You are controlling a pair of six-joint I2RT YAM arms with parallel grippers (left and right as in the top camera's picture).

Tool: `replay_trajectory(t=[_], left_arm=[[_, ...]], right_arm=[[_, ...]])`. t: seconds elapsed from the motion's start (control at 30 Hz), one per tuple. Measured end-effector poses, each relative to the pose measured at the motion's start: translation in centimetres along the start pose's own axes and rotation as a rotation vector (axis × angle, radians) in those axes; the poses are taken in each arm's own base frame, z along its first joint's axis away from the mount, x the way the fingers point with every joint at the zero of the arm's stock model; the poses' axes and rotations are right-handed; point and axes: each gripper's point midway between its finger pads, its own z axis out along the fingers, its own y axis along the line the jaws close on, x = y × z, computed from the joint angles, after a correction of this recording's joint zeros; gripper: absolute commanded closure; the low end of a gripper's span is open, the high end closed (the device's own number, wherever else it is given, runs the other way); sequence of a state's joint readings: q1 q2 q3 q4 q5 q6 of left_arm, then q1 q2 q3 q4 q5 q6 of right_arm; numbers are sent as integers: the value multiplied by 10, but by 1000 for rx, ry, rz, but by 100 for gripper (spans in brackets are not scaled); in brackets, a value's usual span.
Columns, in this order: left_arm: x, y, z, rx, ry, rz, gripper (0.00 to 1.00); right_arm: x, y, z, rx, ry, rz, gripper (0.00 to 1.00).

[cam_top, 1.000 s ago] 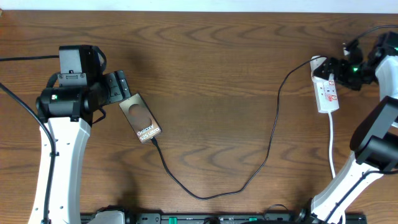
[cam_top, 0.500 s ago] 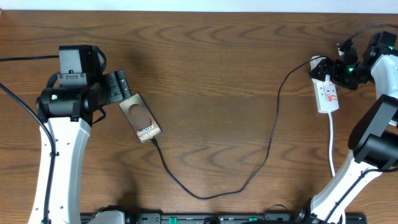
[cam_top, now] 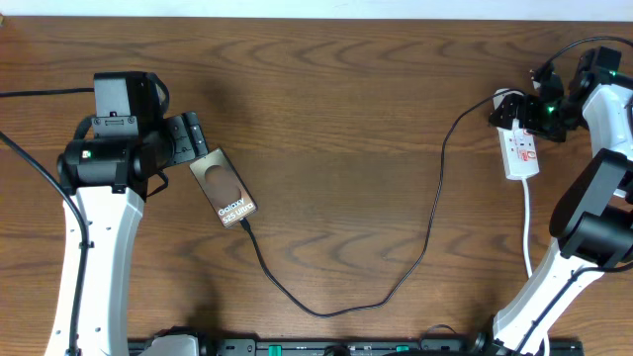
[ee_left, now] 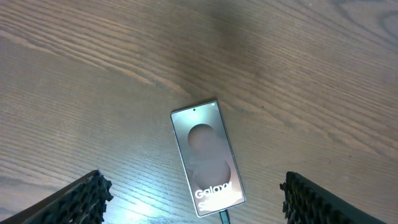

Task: Plug charger to phone and switch on socket

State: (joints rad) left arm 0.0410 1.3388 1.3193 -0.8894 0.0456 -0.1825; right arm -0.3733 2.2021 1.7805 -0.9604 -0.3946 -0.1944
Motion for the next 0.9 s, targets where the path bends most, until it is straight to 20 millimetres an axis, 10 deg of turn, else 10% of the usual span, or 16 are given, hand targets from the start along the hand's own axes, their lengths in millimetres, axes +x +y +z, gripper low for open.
replay_trajectory(t=[0.9], left_arm=[[0,0,0,0,0,0,13]], right_arm=[[4,0,10,-30,19,75,7]])
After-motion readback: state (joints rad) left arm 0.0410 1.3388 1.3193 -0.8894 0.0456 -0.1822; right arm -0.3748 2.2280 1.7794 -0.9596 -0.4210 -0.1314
